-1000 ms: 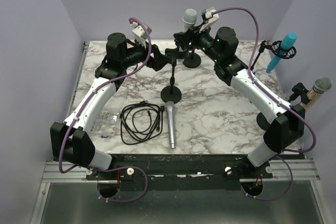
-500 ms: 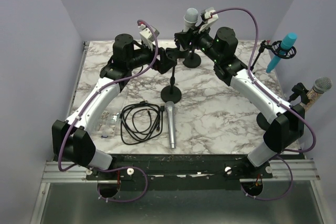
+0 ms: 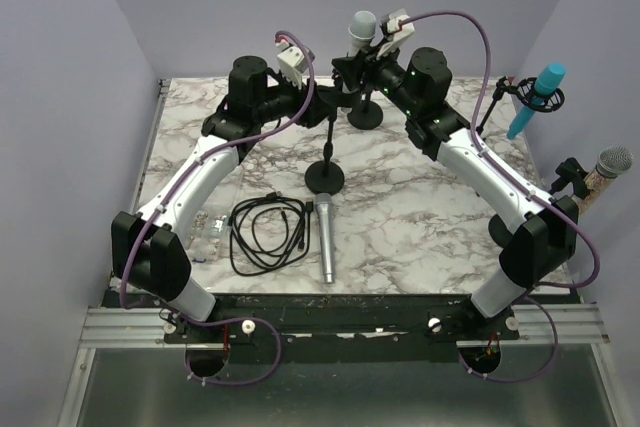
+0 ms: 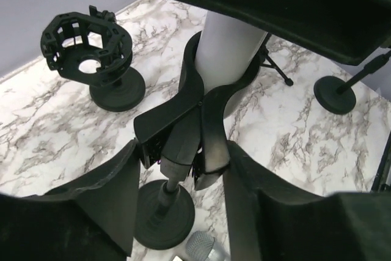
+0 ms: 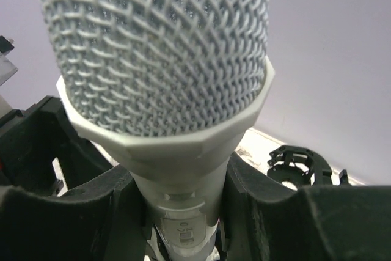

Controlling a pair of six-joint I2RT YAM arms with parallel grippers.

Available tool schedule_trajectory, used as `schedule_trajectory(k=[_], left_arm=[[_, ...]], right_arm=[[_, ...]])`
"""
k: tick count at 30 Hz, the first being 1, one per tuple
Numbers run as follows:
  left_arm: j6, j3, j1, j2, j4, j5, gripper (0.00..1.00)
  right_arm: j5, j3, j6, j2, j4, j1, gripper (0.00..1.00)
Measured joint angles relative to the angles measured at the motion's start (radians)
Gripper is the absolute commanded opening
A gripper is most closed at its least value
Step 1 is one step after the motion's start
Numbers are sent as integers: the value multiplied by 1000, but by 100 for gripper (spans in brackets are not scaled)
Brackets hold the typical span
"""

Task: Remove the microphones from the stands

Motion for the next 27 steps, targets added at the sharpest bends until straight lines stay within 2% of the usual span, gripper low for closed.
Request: schedule_trajectory(k=[1, 2, 3, 17, 27], left_arm=[[6, 13, -5, 4, -11, -6, 20], [10, 22, -6, 7, -14, -16, 4], [15, 35, -6, 13, -20, -27, 0], [47, 14, -1, 11, -1, -106, 0], [60, -28, -4, -11, 38, -112, 0]], right_arm=[[0, 12, -4, 6, -2, 0, 1], [1, 25, -7, 12, -3, 0, 1], [2, 36, -8, 17, -4, -1, 1], [51, 101, -39, 67, 22, 0, 1], [153, 263, 11, 62, -51, 0, 1]])
